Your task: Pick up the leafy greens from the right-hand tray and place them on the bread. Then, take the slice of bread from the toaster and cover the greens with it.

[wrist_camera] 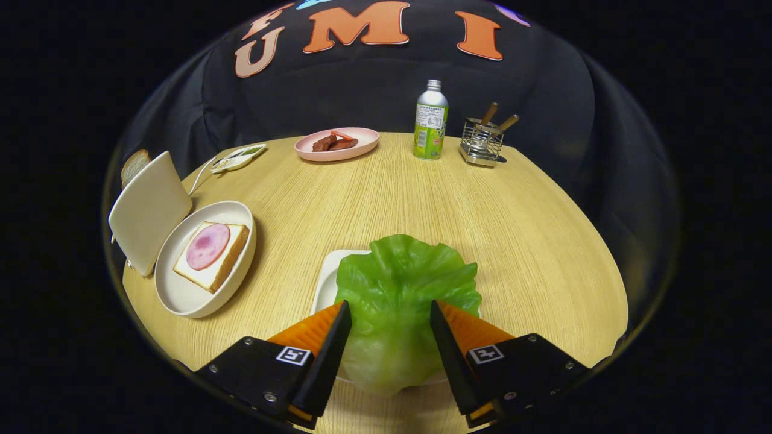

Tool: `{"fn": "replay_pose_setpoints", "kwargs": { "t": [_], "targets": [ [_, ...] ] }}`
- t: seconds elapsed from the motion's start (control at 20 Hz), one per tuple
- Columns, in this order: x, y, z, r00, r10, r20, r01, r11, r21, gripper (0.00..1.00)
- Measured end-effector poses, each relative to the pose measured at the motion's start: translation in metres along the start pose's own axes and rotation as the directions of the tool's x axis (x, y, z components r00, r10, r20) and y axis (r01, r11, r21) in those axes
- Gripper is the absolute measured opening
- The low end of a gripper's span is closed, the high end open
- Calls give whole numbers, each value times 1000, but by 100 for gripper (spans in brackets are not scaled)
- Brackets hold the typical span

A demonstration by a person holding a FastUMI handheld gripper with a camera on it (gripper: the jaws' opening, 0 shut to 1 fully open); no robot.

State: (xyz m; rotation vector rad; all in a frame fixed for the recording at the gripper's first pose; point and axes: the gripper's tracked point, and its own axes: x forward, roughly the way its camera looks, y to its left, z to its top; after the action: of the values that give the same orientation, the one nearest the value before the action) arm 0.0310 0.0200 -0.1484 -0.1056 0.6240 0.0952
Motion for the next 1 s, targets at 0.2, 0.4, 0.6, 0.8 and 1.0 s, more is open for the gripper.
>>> {"fn": "replay_pose_setpoints", "kwargs": {
  "t": [0.2, 0.4, 0.6, 0.8, 1.0],
  "targets": [
    [-1, 3, 0, 1000, 9, 9, -9, 1000, -15, 66],
    [-2, 4, 0, 1000, 6, 19, -6, 1000, -25, 39],
    [-2, 2, 2, 1000, -1, 17, 1, 1000, -1, 10],
    [-8, 6, 18, 999, -3, 44, 2, 1000, 15, 3],
    [-18, 22, 36, 997, 23, 78, -22, 1000, -14, 3]
  ]
}}
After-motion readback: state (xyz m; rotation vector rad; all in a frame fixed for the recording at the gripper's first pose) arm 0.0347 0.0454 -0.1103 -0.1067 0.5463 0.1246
